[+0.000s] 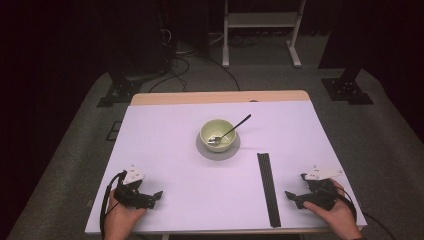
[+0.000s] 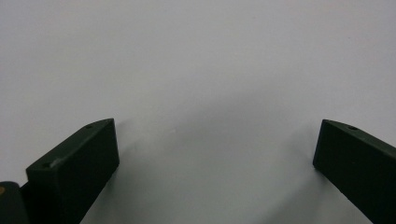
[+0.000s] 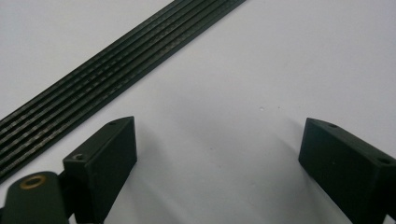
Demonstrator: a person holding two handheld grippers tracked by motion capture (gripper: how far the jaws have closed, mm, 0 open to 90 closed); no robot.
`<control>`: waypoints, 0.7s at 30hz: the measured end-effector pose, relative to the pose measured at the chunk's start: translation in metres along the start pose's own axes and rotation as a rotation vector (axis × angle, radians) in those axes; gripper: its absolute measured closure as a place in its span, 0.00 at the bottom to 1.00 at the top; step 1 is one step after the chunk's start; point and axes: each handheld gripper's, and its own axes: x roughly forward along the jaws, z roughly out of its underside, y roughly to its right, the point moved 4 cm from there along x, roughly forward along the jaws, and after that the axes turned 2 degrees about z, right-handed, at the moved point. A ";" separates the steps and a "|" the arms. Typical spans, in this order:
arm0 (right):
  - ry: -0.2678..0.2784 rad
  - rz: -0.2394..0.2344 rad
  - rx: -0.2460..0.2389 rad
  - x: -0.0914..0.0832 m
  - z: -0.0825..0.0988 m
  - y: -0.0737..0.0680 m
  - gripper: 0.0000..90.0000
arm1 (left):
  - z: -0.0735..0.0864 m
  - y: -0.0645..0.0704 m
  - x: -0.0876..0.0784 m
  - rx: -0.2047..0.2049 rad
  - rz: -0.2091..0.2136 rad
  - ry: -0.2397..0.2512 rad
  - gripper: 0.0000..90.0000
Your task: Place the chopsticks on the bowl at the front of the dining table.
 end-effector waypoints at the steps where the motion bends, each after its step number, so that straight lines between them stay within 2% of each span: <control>1: 0.002 -0.001 0.001 0.000 0.000 0.000 0.11 | 0.000 0.000 0.000 0.000 0.000 0.000 0.00; 21: 0.002 -0.011 0.030 -0.002 -0.004 -0.002 0.11 | 0.000 0.000 0.000 0.000 -0.002 0.001 0.00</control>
